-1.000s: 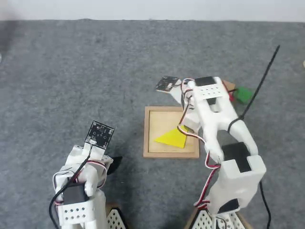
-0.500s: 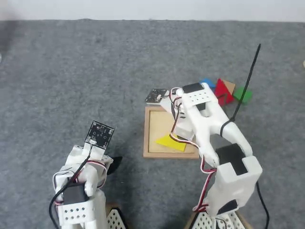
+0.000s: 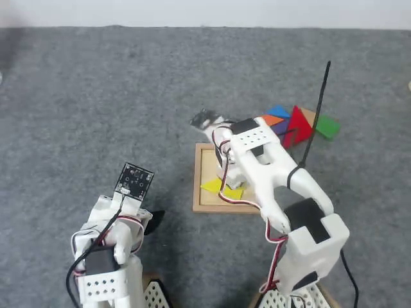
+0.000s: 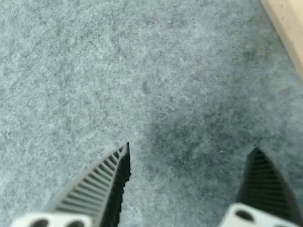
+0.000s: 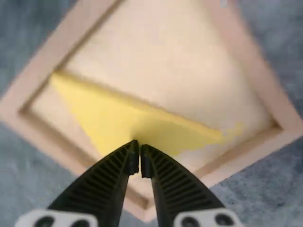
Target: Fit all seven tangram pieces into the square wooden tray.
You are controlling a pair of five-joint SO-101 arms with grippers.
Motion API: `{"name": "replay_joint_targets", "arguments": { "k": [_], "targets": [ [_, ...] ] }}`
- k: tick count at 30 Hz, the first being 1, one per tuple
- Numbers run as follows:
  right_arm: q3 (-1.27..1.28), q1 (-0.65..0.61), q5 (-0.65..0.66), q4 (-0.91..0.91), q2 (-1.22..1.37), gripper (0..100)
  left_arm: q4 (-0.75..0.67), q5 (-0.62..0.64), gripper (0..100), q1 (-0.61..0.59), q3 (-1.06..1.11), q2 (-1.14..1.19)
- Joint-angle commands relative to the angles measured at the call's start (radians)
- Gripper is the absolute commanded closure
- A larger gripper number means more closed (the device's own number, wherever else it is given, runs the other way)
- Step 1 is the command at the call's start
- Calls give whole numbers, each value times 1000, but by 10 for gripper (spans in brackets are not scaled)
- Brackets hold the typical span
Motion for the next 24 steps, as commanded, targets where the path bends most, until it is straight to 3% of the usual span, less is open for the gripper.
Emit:
{"name": "replay_joint_targets", "arguments": {
  "k": [1, 7, 13, 19, 24],
  "targets": [
    [-3, -12, -150, -84, 12, 957, 6, -9, 632, 0, -22, -12],
    [-15, 1, -282, -150, 16, 957, 6, -9, 632, 0, -22, -12],
    [-51, 62, -290, -125, 61, 924, 6, -9, 632, 0, -22, -12],
    [-54, -36, -295, -2, -56, 738, 6, -9, 632, 0, -22, -12],
    [6, -125, -296, 65, -191, 783, 6, -9, 632, 0, -22, -12]
  ]
}}
